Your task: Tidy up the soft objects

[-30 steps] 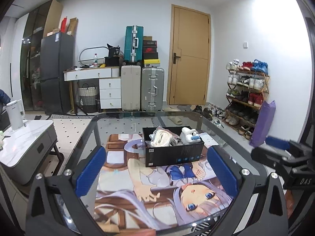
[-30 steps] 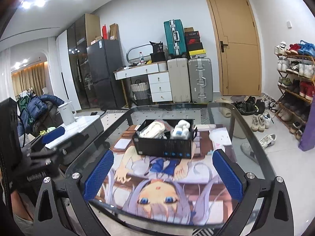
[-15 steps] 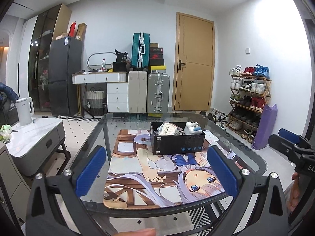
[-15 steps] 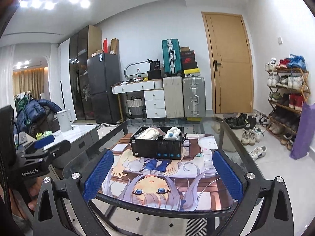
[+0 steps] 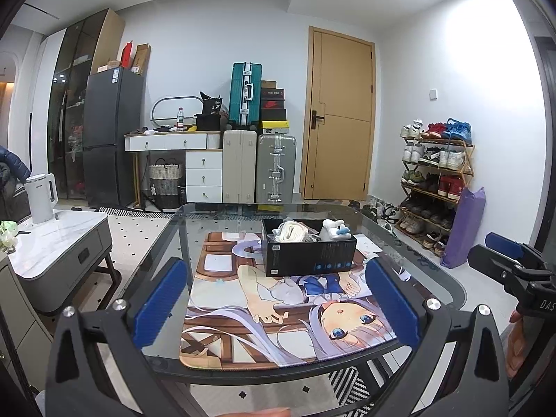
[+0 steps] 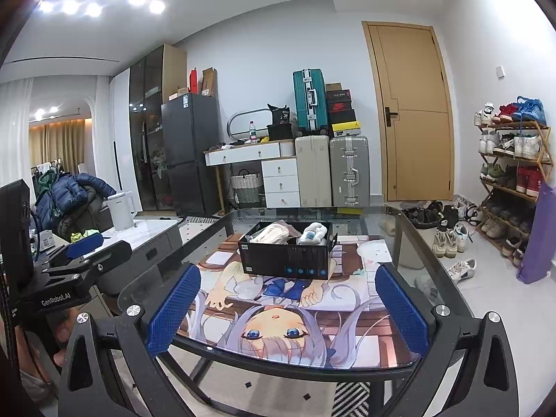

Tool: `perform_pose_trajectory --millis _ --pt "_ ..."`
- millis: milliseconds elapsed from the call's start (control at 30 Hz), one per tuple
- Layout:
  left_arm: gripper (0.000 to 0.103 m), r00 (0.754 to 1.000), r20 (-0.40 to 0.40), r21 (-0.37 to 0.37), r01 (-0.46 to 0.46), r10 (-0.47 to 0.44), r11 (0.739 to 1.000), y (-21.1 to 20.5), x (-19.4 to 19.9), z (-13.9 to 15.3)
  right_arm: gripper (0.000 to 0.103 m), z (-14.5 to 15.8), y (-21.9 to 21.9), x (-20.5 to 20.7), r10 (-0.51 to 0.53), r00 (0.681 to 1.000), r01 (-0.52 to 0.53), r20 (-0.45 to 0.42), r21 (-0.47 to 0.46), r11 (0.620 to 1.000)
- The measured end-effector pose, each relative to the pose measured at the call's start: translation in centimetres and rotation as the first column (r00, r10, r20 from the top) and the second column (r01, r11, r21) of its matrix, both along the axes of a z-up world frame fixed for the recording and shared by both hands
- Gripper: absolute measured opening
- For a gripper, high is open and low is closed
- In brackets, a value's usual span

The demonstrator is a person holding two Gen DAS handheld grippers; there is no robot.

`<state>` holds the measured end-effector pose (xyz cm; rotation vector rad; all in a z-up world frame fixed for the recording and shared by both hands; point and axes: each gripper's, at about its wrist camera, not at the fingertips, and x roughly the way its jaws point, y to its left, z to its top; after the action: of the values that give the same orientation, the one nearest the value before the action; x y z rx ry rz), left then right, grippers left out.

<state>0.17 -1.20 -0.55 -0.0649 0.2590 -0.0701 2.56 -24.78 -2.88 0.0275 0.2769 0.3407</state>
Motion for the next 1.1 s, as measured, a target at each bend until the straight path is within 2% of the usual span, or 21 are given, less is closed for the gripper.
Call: perform_pose_trajectory --millis 1100 --pt "0.103 1.000 -0.001 0.015 0.001 -0.001 1.000 0.18 0.09 -0.21 0.102 -0.10 0.18 0.18 0.005 1.000 -0.005 -0.007 0.000 1.000"
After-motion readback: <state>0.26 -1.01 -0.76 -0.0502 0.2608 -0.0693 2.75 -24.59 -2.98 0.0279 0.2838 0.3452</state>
